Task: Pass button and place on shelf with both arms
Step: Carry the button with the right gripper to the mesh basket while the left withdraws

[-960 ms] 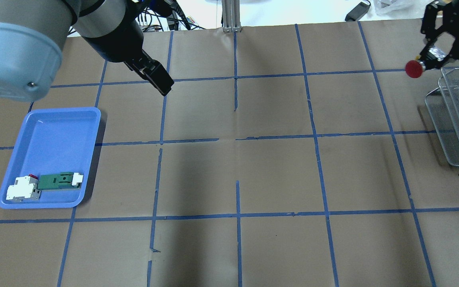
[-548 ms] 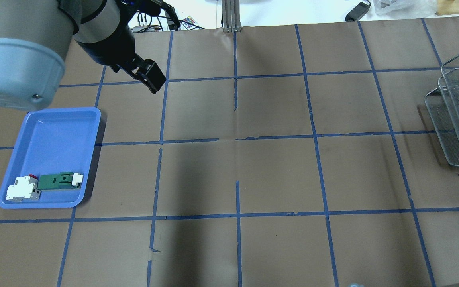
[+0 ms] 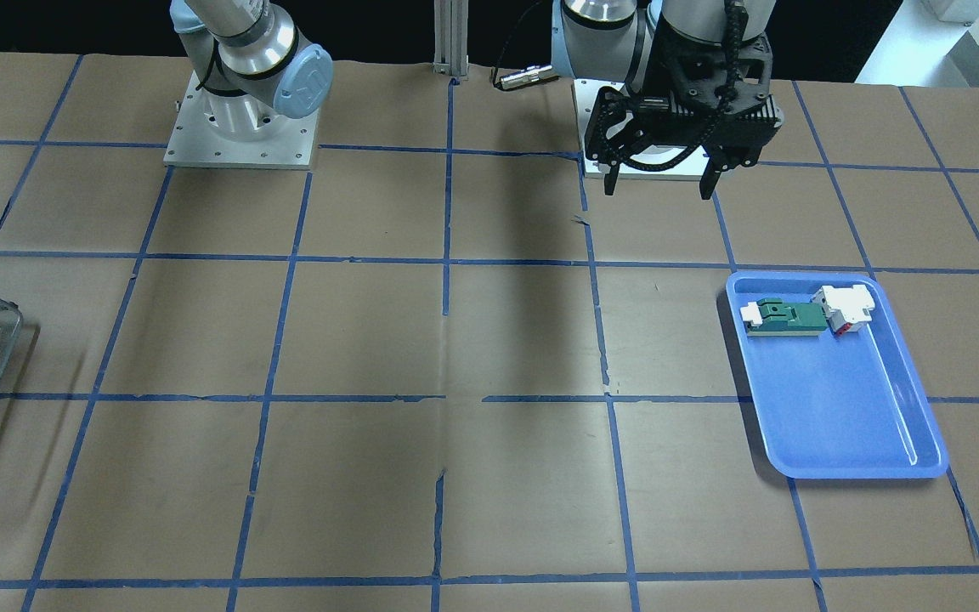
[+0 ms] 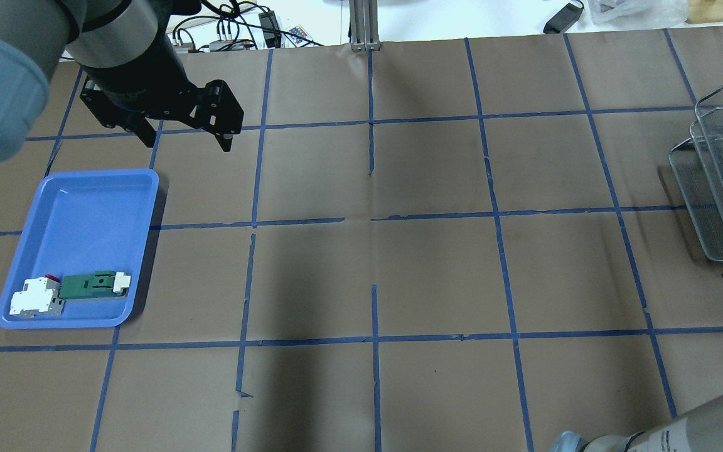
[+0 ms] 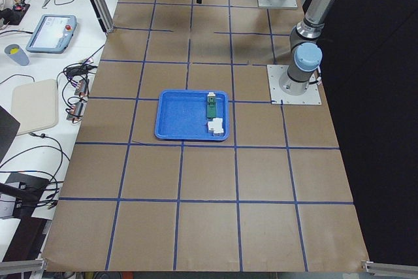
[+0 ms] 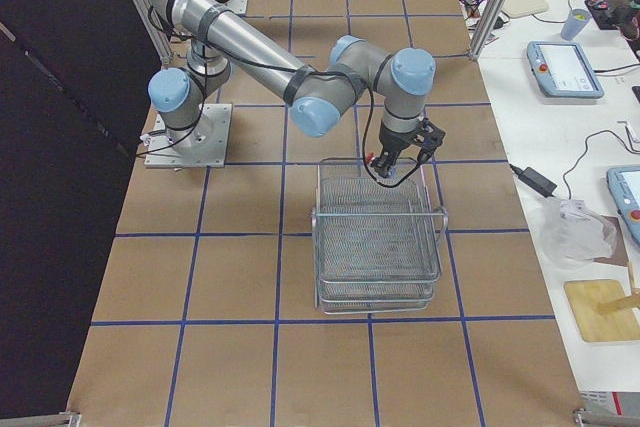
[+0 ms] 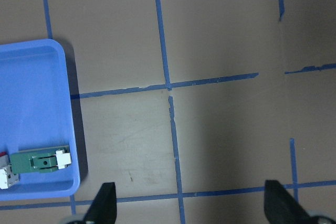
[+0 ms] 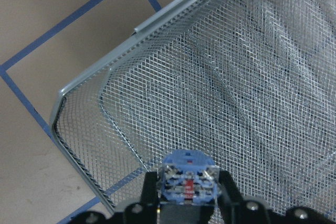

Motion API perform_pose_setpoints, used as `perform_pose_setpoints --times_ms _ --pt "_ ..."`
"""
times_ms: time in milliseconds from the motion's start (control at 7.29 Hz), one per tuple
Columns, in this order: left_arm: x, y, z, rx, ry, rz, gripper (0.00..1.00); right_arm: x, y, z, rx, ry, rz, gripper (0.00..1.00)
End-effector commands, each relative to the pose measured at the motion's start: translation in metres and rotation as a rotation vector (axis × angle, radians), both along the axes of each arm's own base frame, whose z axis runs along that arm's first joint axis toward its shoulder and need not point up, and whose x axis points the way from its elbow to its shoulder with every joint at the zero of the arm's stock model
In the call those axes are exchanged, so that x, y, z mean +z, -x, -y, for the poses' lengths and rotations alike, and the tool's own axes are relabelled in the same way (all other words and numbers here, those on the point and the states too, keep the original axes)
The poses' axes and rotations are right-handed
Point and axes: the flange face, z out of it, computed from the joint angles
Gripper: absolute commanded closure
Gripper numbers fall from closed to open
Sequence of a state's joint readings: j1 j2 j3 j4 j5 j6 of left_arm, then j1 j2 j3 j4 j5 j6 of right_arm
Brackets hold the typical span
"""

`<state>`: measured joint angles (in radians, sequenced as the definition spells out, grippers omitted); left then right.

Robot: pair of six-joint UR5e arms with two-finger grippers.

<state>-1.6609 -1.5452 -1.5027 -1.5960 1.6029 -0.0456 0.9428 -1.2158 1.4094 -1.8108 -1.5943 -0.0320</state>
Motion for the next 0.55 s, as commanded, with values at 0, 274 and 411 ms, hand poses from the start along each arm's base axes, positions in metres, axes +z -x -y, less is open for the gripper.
perform_pose_setpoints --times_ms 0,274,411 --pt "0.002 -0.009 0.001 0.040 -0.021 -0.044 0.00 -0.005 0.006 0.002 0.004 -0.010 -0.032 0.25" --pt "0.000 -0.009 0.000 0.034 -0.027 -0.043 0.00 0.001 0.004 -0.002 0.003 -0.021 -0.038 0.00" --pt "0.000 -0.009 0.000 0.033 -0.027 -0.043 0.00 0.007 0.001 -0.007 0.004 -0.034 -0.028 0.00"
